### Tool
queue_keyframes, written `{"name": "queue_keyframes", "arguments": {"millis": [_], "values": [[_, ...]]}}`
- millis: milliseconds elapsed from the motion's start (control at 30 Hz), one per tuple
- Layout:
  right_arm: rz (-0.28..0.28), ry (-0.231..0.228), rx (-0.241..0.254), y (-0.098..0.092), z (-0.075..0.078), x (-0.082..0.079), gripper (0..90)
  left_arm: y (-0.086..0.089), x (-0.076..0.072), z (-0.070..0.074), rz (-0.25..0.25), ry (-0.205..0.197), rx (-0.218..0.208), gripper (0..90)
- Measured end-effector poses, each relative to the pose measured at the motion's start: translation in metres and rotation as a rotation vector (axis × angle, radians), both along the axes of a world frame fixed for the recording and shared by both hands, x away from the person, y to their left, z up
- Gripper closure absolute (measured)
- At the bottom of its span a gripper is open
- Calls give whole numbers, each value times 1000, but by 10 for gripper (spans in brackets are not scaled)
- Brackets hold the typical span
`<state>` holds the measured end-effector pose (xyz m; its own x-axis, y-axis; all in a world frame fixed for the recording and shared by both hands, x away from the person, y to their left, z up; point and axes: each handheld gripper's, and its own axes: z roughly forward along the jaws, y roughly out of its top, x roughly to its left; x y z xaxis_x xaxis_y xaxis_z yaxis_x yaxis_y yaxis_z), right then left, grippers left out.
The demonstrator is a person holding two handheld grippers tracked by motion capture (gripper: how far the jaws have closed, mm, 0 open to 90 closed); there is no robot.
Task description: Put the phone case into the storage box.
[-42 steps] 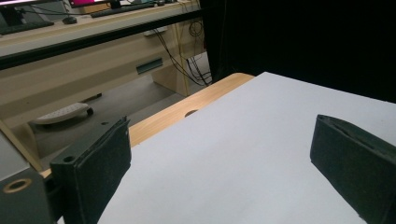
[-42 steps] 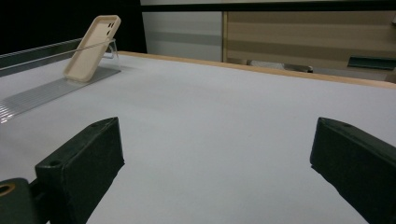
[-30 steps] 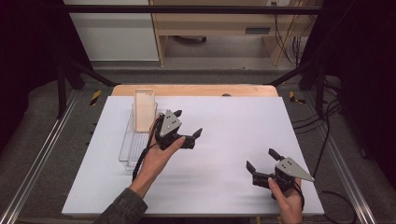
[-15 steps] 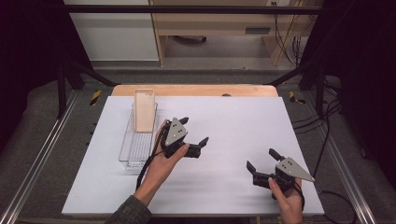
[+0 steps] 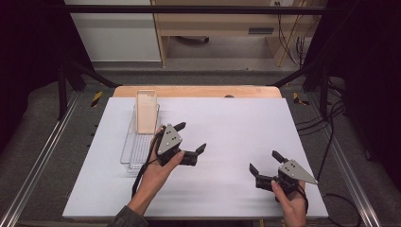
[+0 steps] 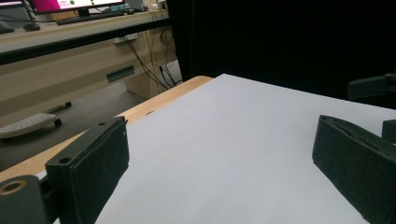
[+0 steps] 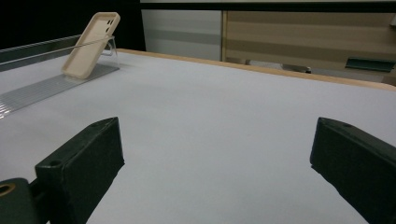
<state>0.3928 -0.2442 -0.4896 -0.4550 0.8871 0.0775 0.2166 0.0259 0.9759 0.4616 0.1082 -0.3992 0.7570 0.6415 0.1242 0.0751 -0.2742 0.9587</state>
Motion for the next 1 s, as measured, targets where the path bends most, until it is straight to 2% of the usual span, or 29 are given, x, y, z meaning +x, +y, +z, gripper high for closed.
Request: {"name": "queue_keyframes", "arguments": {"millis": [367, 1000], "values": [[-2, 3, -2, 0, 0, 0, 27, 16, -8, 3, 9, 4, -49, 32], [-2, 4, -20, 2, -1, 1, 27, 61, -22, 12, 50, -39, -114, 28]]}}
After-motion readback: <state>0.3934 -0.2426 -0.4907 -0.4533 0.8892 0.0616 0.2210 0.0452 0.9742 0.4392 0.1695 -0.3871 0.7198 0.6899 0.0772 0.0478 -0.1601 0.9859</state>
